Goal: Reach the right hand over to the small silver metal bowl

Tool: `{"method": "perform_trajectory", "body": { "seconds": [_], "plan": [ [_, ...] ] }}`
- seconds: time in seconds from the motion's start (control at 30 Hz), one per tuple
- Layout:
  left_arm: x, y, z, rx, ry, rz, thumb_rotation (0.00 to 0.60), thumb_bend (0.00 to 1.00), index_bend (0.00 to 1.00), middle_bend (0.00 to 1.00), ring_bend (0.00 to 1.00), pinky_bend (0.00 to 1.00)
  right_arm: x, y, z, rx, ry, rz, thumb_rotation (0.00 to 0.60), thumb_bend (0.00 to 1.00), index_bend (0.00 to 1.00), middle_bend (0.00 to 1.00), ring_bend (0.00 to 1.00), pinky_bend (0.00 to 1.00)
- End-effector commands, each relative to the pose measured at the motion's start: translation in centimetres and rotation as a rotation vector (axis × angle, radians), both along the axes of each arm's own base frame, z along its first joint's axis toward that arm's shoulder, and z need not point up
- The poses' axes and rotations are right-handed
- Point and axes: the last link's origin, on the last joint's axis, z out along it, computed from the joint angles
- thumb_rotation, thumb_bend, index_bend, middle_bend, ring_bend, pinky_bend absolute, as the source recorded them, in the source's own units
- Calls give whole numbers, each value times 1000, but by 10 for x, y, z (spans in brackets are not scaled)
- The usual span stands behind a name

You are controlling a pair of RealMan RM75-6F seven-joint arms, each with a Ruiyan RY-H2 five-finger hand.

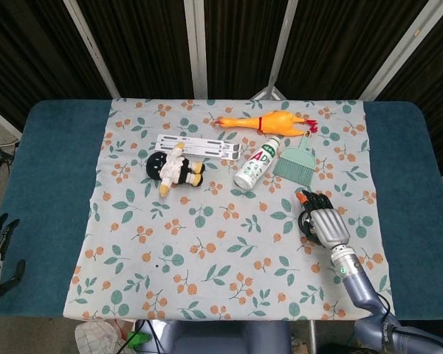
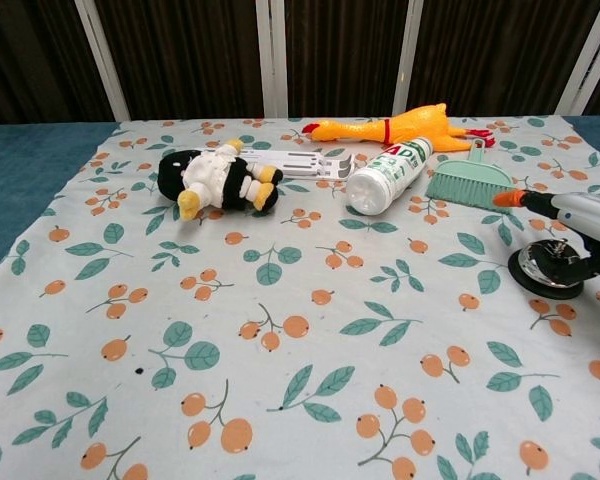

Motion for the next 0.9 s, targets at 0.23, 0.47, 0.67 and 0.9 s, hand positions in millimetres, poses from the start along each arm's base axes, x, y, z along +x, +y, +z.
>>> {"method": "perform_trajectory", "body": {
  "seconds": [0.23, 0.47, 0.67, 0.9],
  "plan": [
    [0, -1, -2, -7, 11, 5, 600, 570, 113, 0, 0, 0, -11, 3, -6, 18, 6, -22, 600, 691, 0, 0, 0, 0],
    [1, -2, -3, -5, 15, 10, 600, 569, 113, 0, 0, 0, -15, 9, -14, 36, 10, -15, 600, 691, 0, 0, 0, 0],
    [1, -2, -4, -8, 17, 9, 600, 569, 113, 0, 0, 0, -14, 10, -19, 46, 16, -4, 600, 691, 0, 0, 0, 0],
    [1, -1, -3, -5, 11, 7, 600, 569, 113, 0, 0, 0, -5, 4, -4, -2, -21, 18, 600, 691, 0, 0, 0, 0]
  ]
}}
